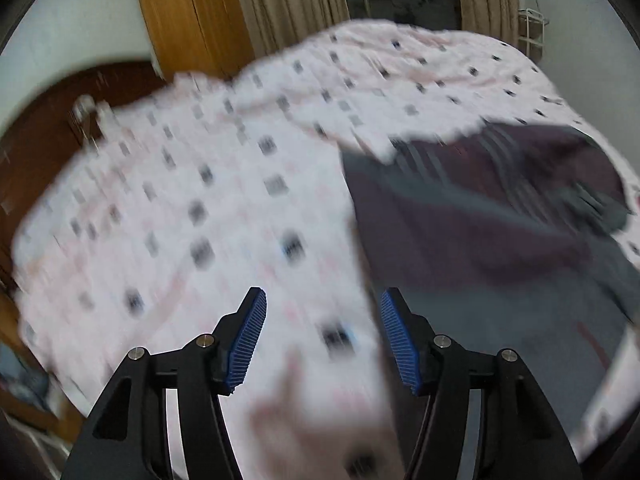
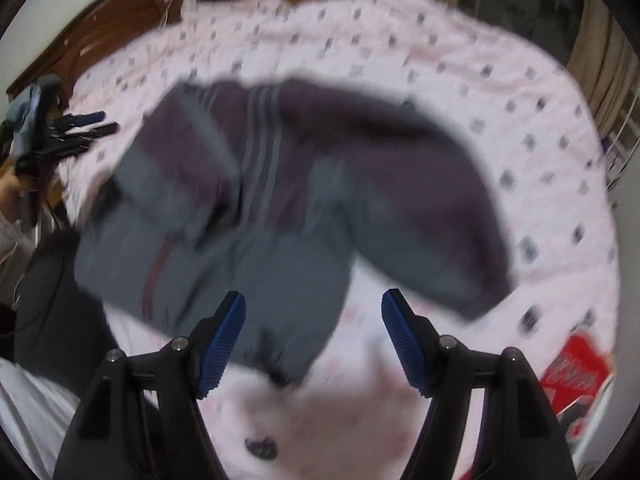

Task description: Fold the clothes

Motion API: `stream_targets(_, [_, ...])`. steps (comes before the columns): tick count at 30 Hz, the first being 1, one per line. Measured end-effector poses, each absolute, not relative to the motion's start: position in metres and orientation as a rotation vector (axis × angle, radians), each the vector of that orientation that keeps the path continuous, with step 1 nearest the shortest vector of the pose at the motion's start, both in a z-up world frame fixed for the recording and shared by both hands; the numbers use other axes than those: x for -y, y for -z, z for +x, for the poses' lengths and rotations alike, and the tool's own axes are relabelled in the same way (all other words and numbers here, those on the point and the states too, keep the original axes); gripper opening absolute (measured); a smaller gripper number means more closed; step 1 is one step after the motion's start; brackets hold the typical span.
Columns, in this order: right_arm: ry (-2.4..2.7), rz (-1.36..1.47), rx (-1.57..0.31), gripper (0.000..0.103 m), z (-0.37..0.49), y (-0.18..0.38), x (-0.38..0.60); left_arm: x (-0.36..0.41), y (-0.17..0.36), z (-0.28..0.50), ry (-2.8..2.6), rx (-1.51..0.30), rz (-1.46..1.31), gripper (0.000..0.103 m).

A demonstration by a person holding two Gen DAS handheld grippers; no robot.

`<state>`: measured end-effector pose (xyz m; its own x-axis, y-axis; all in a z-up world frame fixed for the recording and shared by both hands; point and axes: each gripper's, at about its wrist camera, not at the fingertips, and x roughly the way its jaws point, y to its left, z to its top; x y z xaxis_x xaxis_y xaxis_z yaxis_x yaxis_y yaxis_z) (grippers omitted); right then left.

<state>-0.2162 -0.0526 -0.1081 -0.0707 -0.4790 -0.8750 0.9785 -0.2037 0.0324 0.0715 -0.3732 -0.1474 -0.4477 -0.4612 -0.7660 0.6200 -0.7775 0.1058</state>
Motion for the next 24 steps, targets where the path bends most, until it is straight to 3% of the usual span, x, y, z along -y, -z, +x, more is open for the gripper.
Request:
stream_targets(5, [1.522,1.139,-0.586,0.072,-0.227,0.155,0.043,0.333,0.173,0.095,2.255,-0.459,1.176,0.055])
stream_targets(9, [1.477,1.211,-0.431,0.072,-0.239,0.169,0.042,0.311,0.192,0.098,2.281,-0.511,1.202,0.055])
stream_targets(13, [1.442,1.223,-0.397,0.070,-0.239,0.175,0.050,0.298,0.200,0.094,2.286,-0.502,1.229,0.055])
stream_targets(18, [1.427,1.229,-0.438,0.039,-0.233,0.179,0.058,0.294,0.212,0.079,2.261,-0.465,1.271,0.057])
stream_targets(24, [1.419,1.219,-0.457,0.021,-0.225,0.175,0.056,0.298,0.214,0.077,2.247,-0.496,1.204,0.055])
